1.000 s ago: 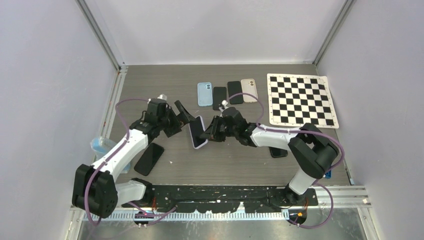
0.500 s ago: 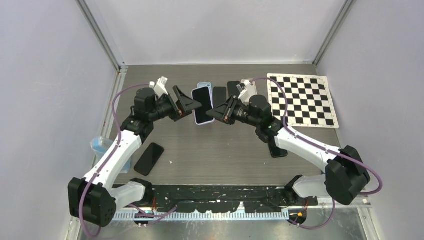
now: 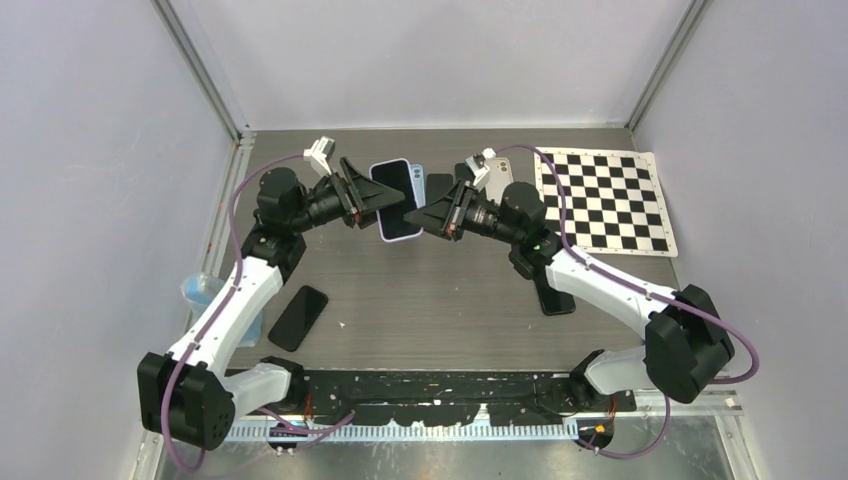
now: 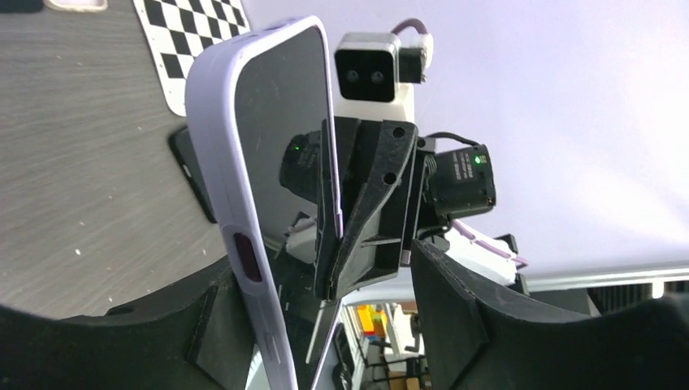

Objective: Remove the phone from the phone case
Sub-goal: Adjust the phone.

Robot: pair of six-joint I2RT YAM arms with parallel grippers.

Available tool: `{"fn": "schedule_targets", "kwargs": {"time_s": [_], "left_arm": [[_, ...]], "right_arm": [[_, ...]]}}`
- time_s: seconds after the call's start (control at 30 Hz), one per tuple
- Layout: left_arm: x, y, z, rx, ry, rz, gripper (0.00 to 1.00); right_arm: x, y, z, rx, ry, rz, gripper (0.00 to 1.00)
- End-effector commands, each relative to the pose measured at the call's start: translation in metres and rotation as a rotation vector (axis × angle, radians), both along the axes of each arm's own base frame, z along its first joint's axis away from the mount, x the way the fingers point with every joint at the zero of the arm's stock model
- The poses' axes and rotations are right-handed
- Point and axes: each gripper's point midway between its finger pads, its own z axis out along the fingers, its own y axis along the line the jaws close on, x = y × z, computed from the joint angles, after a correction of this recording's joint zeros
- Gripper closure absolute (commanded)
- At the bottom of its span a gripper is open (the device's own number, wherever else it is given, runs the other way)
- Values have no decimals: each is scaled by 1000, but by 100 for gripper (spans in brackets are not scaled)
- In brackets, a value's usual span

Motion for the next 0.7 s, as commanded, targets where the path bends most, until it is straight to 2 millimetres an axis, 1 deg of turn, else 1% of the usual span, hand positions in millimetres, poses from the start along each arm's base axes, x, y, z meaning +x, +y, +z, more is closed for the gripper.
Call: {"fn": "schedule_targets", "kwargs": {"time_s": [0.0, 0.13, 0.3, 0.37, 0.5, 0.67], "left_arm": [[-26, -9, 45, -69, -98, -143, 35], [-30, -9, 46, -58, -93, -176, 41], [-29, -5, 44, -33, -79, -183, 50], [-27, -3, 44, -31, -76, -177, 51], [-22, -2, 43, -29, -68, -170, 51], [-16, -1, 40, -24, -66, -149, 51]], "right_arm": [[-18, 8, 41, 102, -98, 117, 99], [-23, 10, 38, 99, -93, 157, 99], [-26, 9, 32, 83, -91, 167, 99], [-29, 10, 31, 78, -94, 185, 99], [-31, 10, 21, 46, -84, 203, 99], [-34, 9, 19, 38, -83, 217, 99]]}}
